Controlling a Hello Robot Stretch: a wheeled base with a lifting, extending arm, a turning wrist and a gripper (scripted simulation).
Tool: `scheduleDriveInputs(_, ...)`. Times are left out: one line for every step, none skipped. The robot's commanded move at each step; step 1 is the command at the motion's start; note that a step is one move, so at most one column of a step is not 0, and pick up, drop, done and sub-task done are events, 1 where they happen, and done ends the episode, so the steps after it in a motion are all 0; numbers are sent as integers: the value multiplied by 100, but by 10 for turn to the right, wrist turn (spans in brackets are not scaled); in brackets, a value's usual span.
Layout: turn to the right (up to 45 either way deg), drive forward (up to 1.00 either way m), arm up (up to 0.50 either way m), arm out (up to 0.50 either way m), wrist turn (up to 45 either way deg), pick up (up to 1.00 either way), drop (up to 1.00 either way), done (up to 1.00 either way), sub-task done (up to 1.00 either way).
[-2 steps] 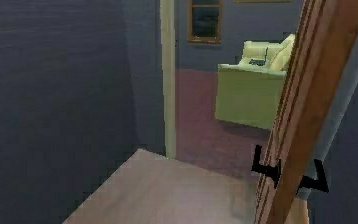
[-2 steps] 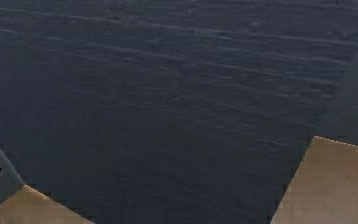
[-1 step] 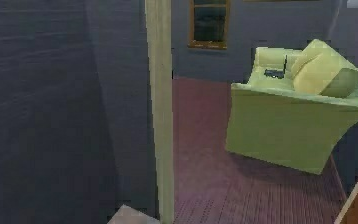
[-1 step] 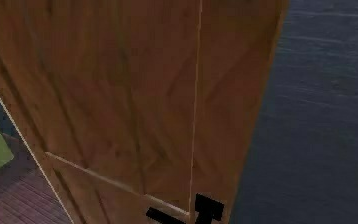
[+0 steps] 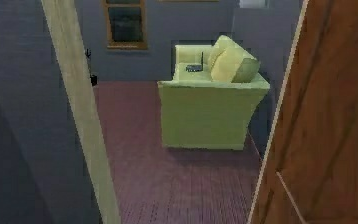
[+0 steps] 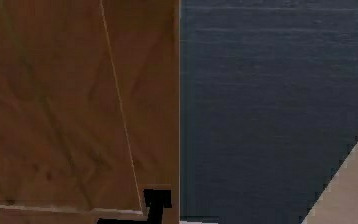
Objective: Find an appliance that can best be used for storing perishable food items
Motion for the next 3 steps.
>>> scheduleDriveInputs(0,100,0,0,0,0,0,0,0)
scheduleDriveInputs(240,0,0,0,0,0,0,0,0)
scheduleDriveInputs(0,5,0,0,0,0,0,0,0)
